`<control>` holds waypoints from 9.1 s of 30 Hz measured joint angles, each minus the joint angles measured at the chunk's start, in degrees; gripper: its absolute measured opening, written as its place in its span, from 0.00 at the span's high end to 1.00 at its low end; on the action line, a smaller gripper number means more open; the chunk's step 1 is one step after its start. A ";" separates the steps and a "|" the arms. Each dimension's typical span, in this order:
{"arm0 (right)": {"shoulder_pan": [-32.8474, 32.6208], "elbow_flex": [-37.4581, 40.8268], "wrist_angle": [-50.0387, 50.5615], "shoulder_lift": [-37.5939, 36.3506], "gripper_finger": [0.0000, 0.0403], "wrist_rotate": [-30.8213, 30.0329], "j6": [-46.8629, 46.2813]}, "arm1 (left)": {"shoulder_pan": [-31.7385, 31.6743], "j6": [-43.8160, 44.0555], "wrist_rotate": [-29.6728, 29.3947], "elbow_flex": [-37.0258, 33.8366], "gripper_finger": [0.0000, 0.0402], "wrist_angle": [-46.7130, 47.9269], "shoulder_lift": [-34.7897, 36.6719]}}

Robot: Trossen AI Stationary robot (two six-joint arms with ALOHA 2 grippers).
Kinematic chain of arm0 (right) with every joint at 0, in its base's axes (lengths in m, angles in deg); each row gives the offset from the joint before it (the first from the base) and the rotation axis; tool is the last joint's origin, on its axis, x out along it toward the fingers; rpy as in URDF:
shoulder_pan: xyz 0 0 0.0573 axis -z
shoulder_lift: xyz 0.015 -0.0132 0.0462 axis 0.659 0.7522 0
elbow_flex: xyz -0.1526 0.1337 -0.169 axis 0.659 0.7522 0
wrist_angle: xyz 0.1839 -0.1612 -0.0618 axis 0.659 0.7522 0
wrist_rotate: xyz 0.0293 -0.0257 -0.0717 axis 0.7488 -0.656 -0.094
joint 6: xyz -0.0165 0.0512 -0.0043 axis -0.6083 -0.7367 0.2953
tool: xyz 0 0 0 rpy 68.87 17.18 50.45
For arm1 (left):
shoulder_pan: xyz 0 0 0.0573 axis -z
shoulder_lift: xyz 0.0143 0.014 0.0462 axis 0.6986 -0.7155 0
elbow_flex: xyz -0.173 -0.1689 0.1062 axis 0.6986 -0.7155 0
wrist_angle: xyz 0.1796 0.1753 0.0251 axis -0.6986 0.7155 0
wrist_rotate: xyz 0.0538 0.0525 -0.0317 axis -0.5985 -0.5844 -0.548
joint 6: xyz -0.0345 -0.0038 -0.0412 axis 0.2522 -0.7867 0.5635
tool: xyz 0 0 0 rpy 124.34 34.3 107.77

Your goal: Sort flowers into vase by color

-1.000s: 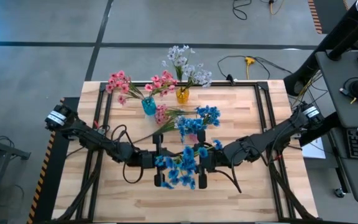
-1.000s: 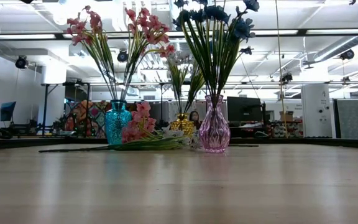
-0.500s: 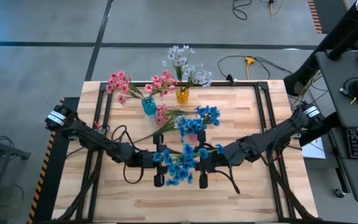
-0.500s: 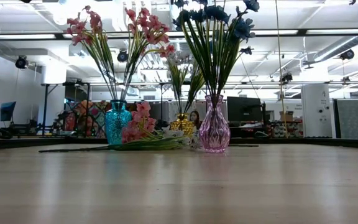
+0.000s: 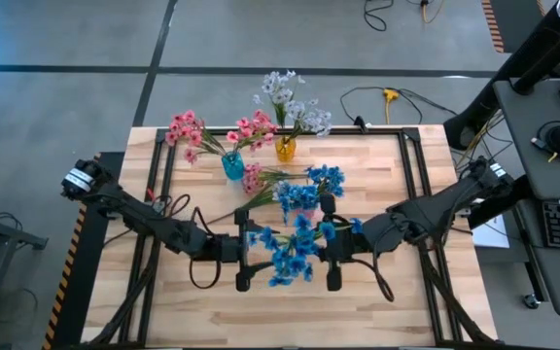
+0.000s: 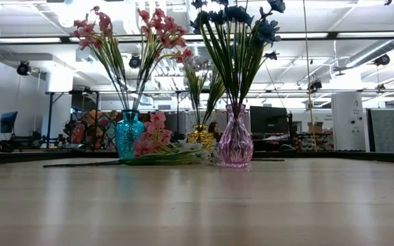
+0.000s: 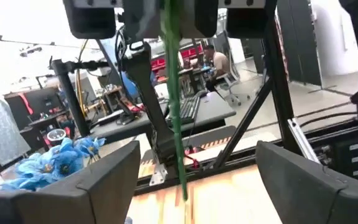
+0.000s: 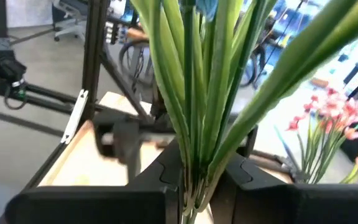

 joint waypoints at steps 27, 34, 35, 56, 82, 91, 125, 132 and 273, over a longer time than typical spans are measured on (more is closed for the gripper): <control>-10.18 -1.60 24.90 -6.02 0.91 -3.59 -24.75 | 2.60 7.87 -0.07 -0.02 0.25 34.44 26.94; -13.71 -1.60 27.10 -6.29 0.91 -3.90 -29.53 | 2.60 9.42 -0.07 -0.02 0.25 39.55 30.37; -14.39 -1.58 27.09 -6.29 0.91 -4.90 -29.69 | 2.60 9.51 -0.08 -0.02 0.25 39.88 30.52; -21.36 11.49 22.47 -11.42 0.91 -25.71 -30.18 | 2.60 9.08 -0.11 -0.02 0.25 41.14 29.90; -11.66 56.13 -49.91 -28.34 0.91 -18.36 1.69 | 2.60 12.35 -12.15 -0.02 0.25 51.08 33.02; -6.60 59.21 -59.78 -21.89 0.91 -15.87 7.02 | 2.60 12.52 -12.20 -0.02 0.25 51.83 33.95; 6.15 62.14 -74.56 -13.31 0.91 -3.41 19.81 | 2.60 13.62 -12.11 -0.02 0.25 53.02 34.10; 7.84 62.15 -72.37 -13.31 0.91 -3.39 19.02 | 2.60 13.62 -12.11 -0.02 0.25 53.02 34.08; 12.30 62.59 -51.57 -13.29 0.39 -9.62 -8.80 | 2.58 13.37 -12.07 -0.02 0.25 53.05 34.02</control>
